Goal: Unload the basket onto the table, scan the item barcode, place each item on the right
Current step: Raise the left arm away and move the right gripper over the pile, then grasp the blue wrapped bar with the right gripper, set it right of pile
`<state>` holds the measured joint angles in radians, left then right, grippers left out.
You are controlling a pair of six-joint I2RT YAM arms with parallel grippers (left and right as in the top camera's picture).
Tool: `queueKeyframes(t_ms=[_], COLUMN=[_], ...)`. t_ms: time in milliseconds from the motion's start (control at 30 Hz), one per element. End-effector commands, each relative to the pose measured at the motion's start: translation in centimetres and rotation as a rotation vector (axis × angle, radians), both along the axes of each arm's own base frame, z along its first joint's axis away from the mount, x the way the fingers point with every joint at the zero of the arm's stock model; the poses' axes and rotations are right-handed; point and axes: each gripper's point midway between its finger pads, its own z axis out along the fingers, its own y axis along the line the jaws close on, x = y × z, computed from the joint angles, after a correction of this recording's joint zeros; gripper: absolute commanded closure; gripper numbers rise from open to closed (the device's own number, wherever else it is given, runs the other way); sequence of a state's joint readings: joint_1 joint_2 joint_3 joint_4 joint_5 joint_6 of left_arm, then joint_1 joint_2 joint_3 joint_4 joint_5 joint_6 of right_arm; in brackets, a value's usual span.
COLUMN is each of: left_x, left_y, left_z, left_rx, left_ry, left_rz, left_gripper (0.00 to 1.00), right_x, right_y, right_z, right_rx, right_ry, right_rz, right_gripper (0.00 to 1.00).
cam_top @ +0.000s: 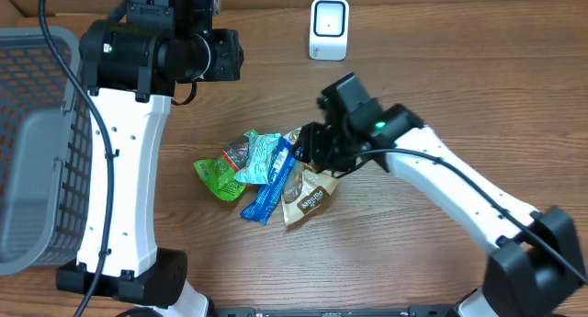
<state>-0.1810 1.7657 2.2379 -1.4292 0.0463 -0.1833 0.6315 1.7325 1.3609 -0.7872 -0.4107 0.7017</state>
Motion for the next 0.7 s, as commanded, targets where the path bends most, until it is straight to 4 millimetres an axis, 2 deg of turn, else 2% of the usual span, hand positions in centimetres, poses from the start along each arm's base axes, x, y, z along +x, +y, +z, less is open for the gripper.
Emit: queueKeyframes(t_ms=[0, 100, 233, 433, 667], left_x=[0.8, 1.0, 1.5, 2.2, 2.6], left_y=[0.8, 0.8, 0.7, 0.6, 0.5], left_z=[-1.0, -2.0, -3.4, -4.9, -5.2], left_rx=[0.039, 0.032, 0.039, 0.046, 0.046], left_ry=[0.017, 0.054, 0.093, 0.130, 0.128], left_rz=[0.028, 0.050, 0.051, 0.050, 0.050], left_gripper=[0.54, 0.53, 0.58, 0.58, 0.58], right_x=[-0.7, -1.5, -1.9, -2.4, -3.0], right_y=[1.6, 2.4, 2.7, 3.9, 4.6], right_z=[-0.3, -1.3, -2.4, -3.3, -5.5], right_rx=[-0.006, -0.022, -0.052, -0.031, -0.075], right_ry=[0.019, 0.036, 0.037, 0.030, 0.058], right_rz=[0.010, 0.037, 0.047, 0.047, 0.033], right_gripper=[0.45, 0.45, 0.45, 0.44, 0.44])
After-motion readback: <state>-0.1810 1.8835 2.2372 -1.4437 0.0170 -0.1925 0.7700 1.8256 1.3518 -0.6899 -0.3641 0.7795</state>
